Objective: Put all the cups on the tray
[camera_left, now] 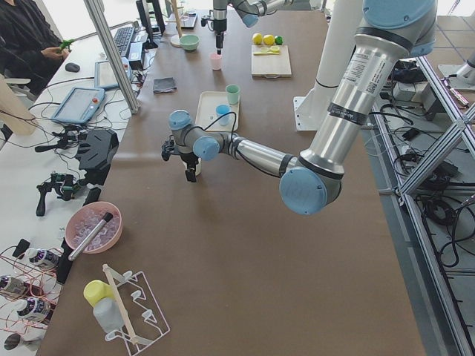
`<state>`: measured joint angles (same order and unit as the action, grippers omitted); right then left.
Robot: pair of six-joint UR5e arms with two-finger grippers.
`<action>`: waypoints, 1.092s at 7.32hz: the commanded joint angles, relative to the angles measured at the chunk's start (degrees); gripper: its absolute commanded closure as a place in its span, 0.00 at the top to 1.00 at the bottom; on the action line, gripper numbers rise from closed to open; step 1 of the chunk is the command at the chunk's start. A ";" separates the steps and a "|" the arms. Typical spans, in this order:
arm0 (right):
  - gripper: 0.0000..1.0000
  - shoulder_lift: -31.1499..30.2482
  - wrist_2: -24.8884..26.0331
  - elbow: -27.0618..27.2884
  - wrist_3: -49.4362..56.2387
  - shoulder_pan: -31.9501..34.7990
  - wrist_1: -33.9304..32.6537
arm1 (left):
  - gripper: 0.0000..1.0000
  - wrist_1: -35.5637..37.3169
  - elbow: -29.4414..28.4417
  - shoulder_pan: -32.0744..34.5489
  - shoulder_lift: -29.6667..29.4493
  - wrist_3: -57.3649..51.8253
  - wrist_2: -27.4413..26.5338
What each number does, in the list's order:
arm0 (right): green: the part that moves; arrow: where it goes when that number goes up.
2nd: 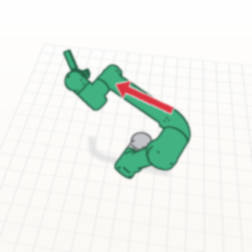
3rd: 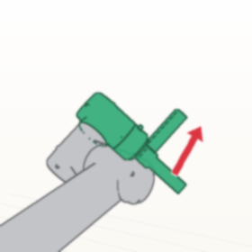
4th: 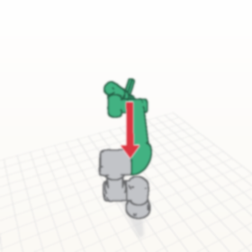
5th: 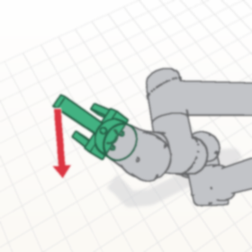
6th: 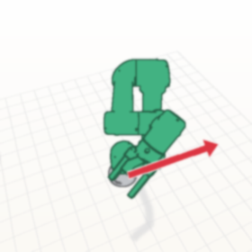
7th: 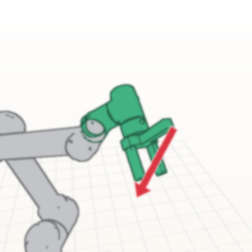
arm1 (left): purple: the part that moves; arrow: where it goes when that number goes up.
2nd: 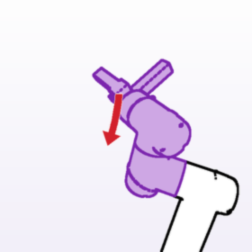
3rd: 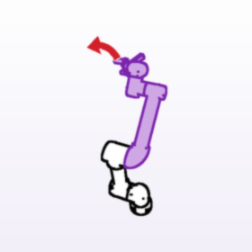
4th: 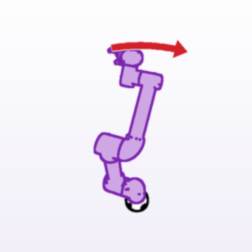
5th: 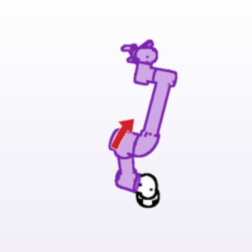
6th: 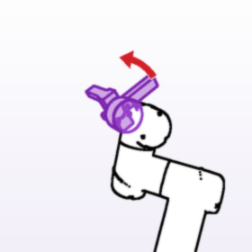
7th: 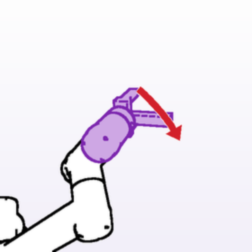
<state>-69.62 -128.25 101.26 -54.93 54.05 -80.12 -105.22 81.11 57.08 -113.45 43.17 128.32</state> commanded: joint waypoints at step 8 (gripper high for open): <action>1.00 0.01 -0.69 0.86 -0.09 0.61 -0.04 | 0.00 2.10 -0.87 2.40 -4.31 2.18 5.06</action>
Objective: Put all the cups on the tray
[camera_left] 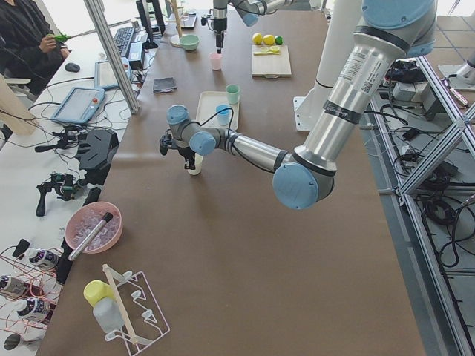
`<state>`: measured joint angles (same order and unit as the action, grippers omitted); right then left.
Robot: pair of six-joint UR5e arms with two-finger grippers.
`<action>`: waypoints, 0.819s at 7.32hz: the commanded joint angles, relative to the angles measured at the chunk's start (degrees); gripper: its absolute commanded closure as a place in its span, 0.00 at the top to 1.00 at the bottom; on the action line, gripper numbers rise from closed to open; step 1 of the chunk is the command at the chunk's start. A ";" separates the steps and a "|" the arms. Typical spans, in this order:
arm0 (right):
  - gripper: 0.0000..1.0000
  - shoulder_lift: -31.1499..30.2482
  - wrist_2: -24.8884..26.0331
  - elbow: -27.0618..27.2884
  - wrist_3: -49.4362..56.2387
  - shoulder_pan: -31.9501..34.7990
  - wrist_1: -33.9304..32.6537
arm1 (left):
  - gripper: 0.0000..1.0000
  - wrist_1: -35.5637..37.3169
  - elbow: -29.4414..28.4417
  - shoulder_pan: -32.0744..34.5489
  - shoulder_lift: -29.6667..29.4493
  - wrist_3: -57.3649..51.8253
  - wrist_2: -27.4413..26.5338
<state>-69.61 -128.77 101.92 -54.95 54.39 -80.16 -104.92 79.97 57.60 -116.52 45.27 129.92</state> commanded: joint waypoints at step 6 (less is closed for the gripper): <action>1.00 -0.09 -1.48 -0.58 0.02 1.42 0.00 | 0.00 9.38 0.54 -7.74 -15.64 21.30 0.70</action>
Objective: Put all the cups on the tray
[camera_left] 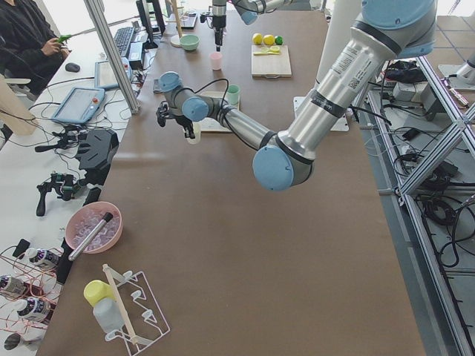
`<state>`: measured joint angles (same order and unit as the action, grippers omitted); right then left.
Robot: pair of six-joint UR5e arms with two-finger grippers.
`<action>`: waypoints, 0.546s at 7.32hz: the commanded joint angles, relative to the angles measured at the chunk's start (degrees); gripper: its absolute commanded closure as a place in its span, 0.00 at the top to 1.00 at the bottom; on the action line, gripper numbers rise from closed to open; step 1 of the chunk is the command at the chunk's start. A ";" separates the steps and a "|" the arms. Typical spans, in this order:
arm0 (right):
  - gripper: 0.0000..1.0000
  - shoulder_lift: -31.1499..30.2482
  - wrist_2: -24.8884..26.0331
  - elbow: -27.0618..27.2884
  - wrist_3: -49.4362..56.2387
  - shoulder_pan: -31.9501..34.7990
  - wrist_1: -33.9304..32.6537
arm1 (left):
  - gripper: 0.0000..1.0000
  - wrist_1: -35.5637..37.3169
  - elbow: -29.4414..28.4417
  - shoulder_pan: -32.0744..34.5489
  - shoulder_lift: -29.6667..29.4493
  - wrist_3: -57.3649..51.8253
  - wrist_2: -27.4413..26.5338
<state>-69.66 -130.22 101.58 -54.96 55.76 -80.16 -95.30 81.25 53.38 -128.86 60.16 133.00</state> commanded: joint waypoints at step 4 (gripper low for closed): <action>1.00 -0.04 -0.03 -0.15 0.03 0.14 0.00 | 0.00 -9.71 -7.67 -8.62 -7.97 16.11 -7.57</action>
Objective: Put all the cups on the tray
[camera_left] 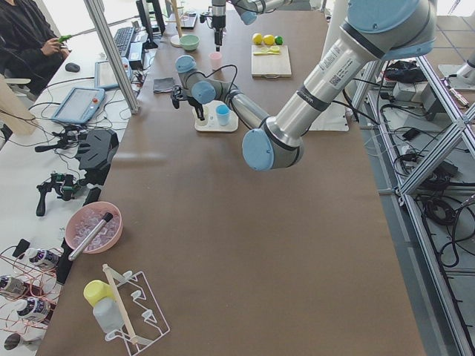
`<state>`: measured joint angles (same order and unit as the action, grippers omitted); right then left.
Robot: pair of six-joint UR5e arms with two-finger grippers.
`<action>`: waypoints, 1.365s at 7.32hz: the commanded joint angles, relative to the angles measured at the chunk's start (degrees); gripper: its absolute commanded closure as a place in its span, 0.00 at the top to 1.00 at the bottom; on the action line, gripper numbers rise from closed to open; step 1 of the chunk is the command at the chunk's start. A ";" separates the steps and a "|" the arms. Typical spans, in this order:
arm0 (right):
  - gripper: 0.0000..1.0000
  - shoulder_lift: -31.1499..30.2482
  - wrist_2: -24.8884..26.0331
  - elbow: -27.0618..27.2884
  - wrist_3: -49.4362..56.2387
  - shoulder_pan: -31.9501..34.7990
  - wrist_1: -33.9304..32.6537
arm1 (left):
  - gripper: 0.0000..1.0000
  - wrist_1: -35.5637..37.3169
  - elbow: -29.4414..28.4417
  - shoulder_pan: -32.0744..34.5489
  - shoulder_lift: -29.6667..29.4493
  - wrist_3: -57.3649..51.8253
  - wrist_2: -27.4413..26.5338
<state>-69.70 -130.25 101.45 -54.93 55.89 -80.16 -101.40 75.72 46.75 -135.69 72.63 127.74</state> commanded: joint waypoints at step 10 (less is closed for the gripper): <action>1.00 2.09 0.96 -8.25 10.41 1.14 0.18 | 0.98 3.36 -0.76 5.96 -0.99 -6.22 4.17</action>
<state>-68.78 -129.54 96.98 -50.18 56.42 -80.08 -101.84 74.26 49.78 -136.87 71.66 129.85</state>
